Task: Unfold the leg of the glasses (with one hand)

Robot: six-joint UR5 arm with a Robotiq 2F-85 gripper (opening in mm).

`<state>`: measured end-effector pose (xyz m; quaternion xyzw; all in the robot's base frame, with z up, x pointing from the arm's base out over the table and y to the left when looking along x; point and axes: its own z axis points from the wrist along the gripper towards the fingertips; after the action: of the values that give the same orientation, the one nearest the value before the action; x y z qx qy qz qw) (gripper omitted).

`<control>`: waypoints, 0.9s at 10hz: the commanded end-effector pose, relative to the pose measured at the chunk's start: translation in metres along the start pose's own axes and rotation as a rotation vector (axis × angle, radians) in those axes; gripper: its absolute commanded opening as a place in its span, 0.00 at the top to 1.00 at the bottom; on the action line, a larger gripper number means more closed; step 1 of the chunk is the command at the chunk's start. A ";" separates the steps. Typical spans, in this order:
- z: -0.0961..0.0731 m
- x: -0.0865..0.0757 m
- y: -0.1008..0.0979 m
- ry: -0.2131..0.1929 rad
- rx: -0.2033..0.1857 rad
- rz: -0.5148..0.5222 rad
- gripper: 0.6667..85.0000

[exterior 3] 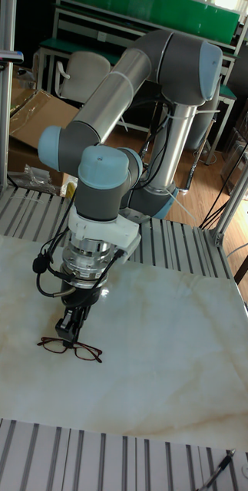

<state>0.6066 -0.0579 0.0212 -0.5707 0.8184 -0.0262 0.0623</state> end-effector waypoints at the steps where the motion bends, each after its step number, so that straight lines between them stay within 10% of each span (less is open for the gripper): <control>1: -0.001 -0.003 0.000 -0.013 -0.001 0.018 0.82; 4: -0.003 -0.002 -0.002 -0.009 0.004 0.017 0.99; 9: -0.029 -0.001 0.007 0.017 -0.016 0.036 0.99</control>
<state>0.6017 -0.0574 0.0346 -0.5641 0.8234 -0.0275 0.0550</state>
